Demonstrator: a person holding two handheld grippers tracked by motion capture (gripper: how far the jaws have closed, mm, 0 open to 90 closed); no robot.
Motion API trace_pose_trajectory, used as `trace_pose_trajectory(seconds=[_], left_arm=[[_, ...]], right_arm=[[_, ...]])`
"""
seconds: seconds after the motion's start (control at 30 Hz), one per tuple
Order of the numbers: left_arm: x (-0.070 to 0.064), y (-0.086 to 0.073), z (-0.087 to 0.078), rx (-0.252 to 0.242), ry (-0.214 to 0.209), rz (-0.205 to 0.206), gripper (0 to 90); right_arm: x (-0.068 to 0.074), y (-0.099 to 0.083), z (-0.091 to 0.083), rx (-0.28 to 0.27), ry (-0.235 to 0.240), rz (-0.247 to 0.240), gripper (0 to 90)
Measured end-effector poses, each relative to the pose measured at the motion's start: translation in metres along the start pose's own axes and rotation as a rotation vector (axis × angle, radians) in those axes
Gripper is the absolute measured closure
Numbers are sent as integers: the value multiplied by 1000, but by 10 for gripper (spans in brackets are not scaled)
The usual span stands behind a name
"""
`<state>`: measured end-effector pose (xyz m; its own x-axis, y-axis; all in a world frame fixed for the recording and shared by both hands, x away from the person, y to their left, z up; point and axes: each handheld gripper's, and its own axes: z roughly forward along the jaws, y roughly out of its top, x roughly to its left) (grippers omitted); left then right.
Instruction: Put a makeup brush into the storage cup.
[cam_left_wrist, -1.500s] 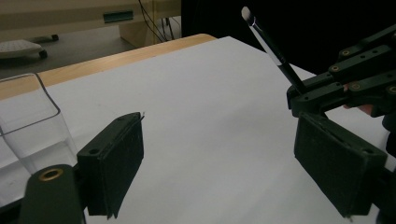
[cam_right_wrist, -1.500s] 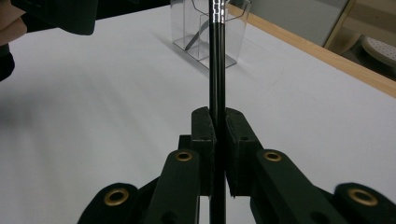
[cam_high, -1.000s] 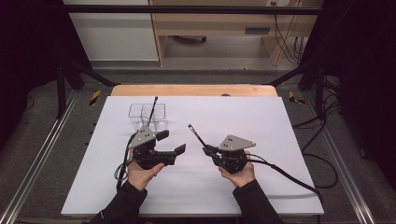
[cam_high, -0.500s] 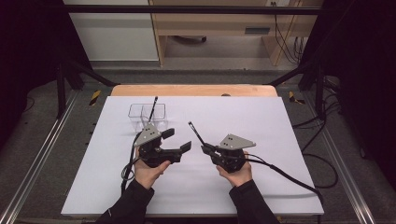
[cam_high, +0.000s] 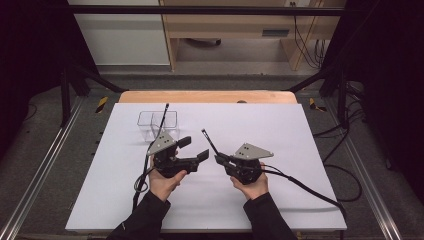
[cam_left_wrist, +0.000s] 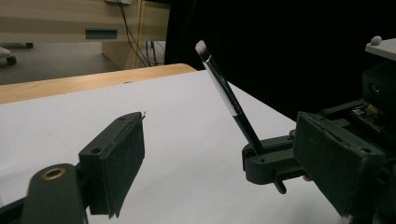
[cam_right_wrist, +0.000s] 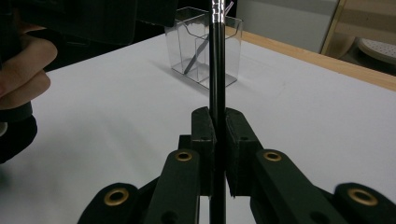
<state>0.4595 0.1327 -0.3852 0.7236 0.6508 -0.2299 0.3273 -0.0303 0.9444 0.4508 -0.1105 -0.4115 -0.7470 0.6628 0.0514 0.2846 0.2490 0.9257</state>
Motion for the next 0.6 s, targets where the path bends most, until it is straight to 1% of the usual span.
trace_pose_trajectory(seconds=[0.23, 0.6], left_arm=[[-2, -1, 5, -11, -17, -16, 176], [-3, -4, 12, -39, -37, -59, 224]], right_arm=[[1, -1, 1, -6, 3, 3, 842], [3, -3, 2, -15, 8, 11, 841]])
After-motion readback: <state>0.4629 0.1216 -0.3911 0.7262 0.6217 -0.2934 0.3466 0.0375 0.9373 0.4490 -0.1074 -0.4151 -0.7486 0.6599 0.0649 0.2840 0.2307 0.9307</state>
